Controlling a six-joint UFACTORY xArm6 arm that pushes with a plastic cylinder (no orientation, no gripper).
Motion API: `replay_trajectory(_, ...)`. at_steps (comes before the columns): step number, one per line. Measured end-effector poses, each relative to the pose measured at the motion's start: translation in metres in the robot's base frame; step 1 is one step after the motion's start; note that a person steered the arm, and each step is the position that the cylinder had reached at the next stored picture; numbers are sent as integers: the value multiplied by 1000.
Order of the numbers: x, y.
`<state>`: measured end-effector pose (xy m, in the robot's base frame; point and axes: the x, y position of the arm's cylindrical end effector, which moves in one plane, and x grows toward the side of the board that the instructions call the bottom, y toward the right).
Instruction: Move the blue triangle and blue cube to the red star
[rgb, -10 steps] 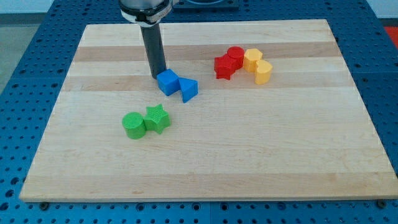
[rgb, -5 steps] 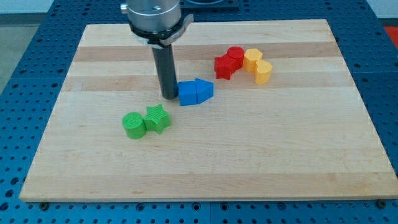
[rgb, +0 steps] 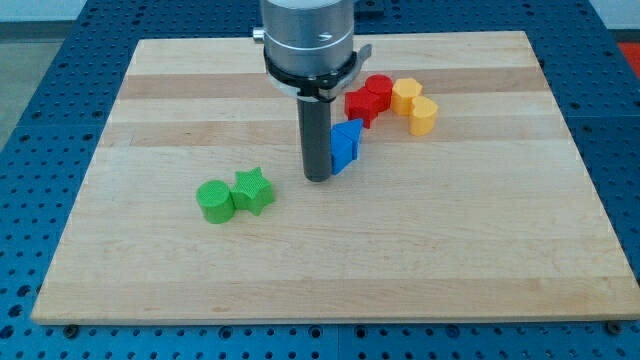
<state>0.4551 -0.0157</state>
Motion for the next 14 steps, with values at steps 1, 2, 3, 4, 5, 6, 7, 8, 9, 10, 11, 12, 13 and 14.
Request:
replay_trajectory(1,4,10)
replay_trajectory(2,8,26)
replay_trajectory(3,8,45)
replay_trajectory(4,9,55)
replay_trajectory(5,10,68)
replay_trajectory(6,9,78)
replay_trajectory(7,-1,83)
replay_trajectory(8,-17,83)
replay_trajectory(9,-31,83)
replay_trajectory(10,-39,83)
replay_trajectory(11,-40,83)
replay_trajectory(12,-40,82)
replay_trajectory(13,-40,81)
replay_trajectory(14,-41,78)
